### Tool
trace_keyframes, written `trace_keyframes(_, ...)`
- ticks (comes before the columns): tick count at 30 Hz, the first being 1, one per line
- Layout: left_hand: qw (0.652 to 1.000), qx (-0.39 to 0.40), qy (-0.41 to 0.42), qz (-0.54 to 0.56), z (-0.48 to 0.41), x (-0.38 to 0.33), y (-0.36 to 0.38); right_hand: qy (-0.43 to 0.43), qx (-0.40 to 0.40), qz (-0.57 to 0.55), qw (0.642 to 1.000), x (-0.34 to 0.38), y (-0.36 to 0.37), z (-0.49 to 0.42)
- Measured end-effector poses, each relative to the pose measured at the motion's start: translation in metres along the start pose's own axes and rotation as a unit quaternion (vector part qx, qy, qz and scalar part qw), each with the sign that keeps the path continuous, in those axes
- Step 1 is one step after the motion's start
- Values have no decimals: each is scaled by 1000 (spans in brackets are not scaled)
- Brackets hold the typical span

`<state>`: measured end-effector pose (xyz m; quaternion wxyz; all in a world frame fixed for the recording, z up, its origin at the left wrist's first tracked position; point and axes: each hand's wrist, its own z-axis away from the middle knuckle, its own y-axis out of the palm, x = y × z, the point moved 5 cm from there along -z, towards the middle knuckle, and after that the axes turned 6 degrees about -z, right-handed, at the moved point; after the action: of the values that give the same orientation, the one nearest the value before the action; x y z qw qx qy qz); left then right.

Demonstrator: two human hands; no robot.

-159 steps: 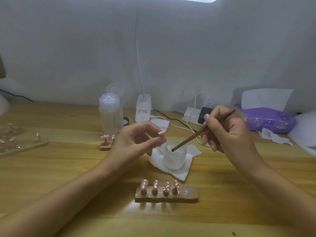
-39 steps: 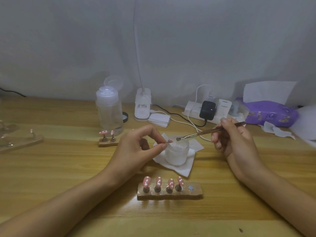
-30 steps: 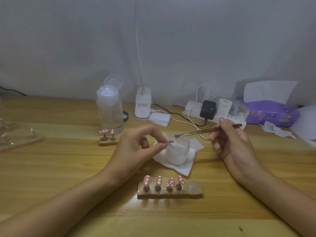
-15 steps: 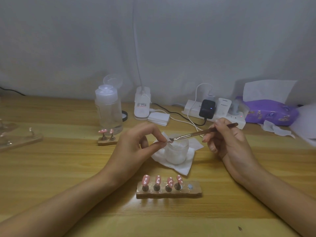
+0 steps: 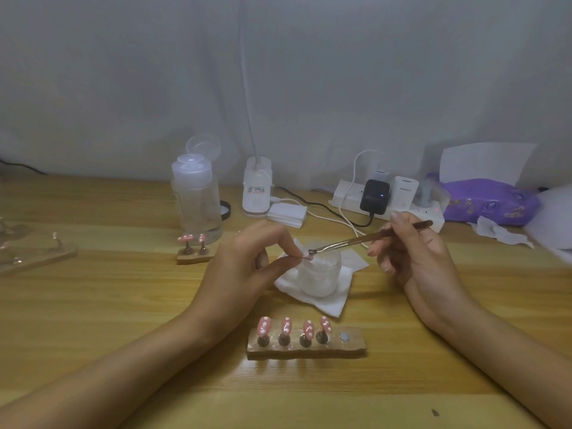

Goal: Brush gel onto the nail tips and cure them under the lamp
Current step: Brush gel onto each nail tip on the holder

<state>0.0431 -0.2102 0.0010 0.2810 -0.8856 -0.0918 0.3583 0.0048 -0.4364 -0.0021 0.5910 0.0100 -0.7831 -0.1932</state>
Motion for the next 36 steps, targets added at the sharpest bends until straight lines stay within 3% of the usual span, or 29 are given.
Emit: trace_keyframes(36,999,6,-20,26,0,1,0,-10,10,18,1000,-1,1,1)
